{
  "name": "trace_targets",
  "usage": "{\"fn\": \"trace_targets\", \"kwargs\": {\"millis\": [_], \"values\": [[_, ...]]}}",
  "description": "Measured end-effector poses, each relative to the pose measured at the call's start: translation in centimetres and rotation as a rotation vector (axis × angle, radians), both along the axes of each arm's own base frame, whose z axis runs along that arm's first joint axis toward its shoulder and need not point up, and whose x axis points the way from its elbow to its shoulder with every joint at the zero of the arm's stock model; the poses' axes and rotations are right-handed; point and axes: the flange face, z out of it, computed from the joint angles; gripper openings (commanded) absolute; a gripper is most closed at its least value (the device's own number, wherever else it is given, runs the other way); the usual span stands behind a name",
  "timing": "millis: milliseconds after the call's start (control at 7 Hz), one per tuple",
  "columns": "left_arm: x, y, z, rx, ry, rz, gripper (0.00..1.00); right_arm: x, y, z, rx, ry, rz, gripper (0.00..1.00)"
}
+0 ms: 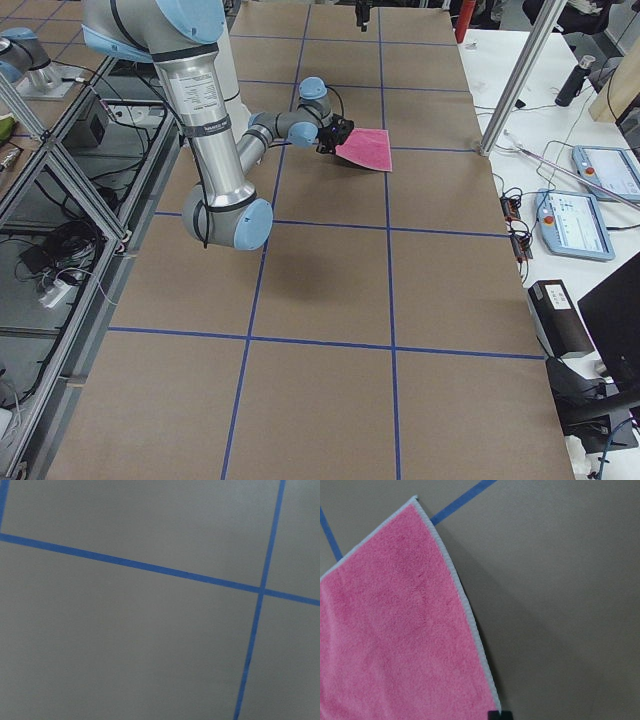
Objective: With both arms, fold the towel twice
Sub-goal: 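Grasp the towel's near corner with the right gripper while the left arm approaches, then grasp the towel's other near corner with the left gripper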
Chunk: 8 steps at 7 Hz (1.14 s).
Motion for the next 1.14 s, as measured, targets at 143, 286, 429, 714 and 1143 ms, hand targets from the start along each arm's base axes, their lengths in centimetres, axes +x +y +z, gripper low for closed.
{"fn": "trace_targets", "kwargs": {"millis": [143, 286, 429, 714, 1143], "values": [[5.1, 0.2, -3.6, -0.06, 0.033, -0.03, 1.0, -0.1, 0.3, 0.0, -0.001, -0.001, -0.007, 0.0], [10.1, 0.8, -7.5, -0.113, 0.06, -0.066, 1.0, -0.2, 0.6, 0.1, -0.003, -0.002, -0.014, 0.0], [15.4, 2.0, -10.9, -0.146, 0.069, -0.114, 0.99, -0.3, 0.7, 0.1, -0.005, -0.002, -0.019, 0.0], [24.4, 5.7, -14.8, -0.159, 0.072, -0.156, 0.85, -0.2, 0.7, 0.2, -0.006, -0.002, -0.021, 0.0], [33.2, 8.0, -18.0, -0.178, 0.069, -0.161, 0.75, -0.1, 0.7, 0.7, -0.01, 0.006, -0.022, 0.0]]}}
